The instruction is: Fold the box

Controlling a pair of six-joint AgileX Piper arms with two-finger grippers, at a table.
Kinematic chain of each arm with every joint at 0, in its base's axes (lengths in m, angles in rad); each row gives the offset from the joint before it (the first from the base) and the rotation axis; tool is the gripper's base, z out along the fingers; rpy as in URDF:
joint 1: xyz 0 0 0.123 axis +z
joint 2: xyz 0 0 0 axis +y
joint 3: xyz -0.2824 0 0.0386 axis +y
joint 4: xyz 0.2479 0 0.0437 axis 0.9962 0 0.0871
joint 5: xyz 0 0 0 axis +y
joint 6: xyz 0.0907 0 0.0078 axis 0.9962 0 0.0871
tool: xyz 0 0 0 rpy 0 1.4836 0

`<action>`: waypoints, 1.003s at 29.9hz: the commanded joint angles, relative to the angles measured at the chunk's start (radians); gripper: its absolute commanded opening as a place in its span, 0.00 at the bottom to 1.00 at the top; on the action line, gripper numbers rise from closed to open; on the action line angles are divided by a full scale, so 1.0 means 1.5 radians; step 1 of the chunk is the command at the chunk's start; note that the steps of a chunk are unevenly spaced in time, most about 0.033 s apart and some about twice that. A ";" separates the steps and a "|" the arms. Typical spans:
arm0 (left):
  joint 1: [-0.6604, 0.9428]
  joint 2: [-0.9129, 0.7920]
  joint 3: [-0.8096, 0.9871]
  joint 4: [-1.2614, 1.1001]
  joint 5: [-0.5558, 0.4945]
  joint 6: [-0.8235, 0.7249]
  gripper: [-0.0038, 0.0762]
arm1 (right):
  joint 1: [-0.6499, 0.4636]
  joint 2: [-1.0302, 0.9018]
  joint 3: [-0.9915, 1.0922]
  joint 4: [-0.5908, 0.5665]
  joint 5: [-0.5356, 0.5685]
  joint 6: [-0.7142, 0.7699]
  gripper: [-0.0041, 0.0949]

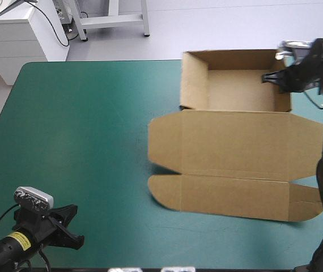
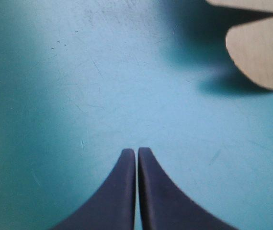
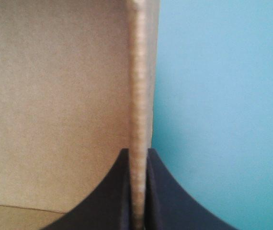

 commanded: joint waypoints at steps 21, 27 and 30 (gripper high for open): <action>-0.004 0.006 -0.014 -0.007 -0.070 0.004 0.04 | -0.192 0.000 0.012 0.022 0.006 -0.012 0.30; -0.004 0.006 -0.014 -0.009 -0.073 0.004 0.04 | -0.192 -0.029 0.012 -0.041 0.007 -0.005 0.59; -0.004 0.006 -0.014 -0.011 -0.073 0.004 0.04 | -0.192 -0.075 0.012 -0.054 0.007 -0.011 0.53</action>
